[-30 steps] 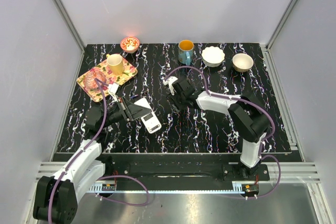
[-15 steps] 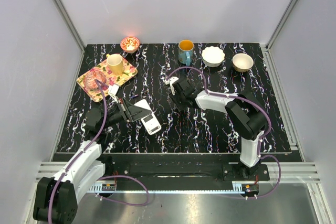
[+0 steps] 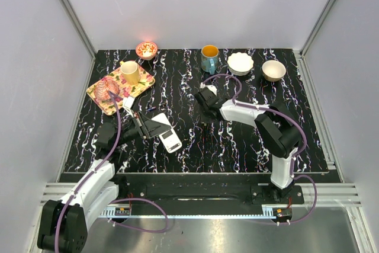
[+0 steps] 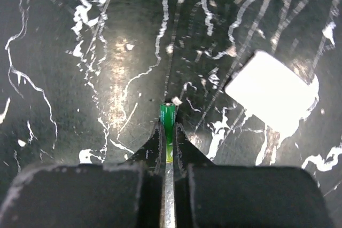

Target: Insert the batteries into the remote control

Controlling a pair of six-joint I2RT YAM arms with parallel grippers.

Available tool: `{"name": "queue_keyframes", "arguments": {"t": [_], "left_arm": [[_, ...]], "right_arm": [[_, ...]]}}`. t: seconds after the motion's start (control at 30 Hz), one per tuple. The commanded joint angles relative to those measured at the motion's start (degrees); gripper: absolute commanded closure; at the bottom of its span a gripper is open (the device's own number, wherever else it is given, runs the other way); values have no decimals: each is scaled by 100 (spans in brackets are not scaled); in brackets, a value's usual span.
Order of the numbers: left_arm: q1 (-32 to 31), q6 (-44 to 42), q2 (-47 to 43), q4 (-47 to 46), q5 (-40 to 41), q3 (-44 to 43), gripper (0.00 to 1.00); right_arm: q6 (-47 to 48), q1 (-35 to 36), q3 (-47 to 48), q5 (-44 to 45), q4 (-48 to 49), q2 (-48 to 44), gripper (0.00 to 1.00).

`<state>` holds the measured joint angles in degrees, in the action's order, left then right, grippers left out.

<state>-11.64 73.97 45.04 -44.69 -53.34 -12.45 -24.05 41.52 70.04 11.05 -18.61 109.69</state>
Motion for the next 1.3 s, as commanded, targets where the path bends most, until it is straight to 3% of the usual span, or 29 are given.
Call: {"name": "queue_keyframes", "arguments": {"t": [0.0,0.2,0.3,0.47,0.7,0.87,0.93,1.0,1.27], "left_arm": [[-5,3,-179,-322,148,14,100],[-40,-6,-311,-374,464,120,100],[-58,3,-276,-374,535,102,100],[-67,12,-267,-357,562,120,100],[-67,12,-232,-295,676,243,100],[-75,56,-258,-304,711,252,100],[-75,64,-302,-269,729,278,100],[-75,73,-329,-251,746,287,100],[-75,29,-601,65,737,340,100]], "right_arm": [[-2518,-47,-16,818,-169,-666,100],[-4903,-38,-298,1749,-590,-1029,100],[-5292,-47,-202,1866,-914,-740,100],[-4933,-47,378,1532,-1416,-80,100],[-6520,-38,-8,1523,-1838,-237,100],[-7358,-47,-386,1348,-1637,-361,100],[-7534,-38,-290,1242,-1742,-282,96],[-7737,-21,-246,1023,-1743,-168,86],[-7536,14,10,855,-1813,79,63]]}}
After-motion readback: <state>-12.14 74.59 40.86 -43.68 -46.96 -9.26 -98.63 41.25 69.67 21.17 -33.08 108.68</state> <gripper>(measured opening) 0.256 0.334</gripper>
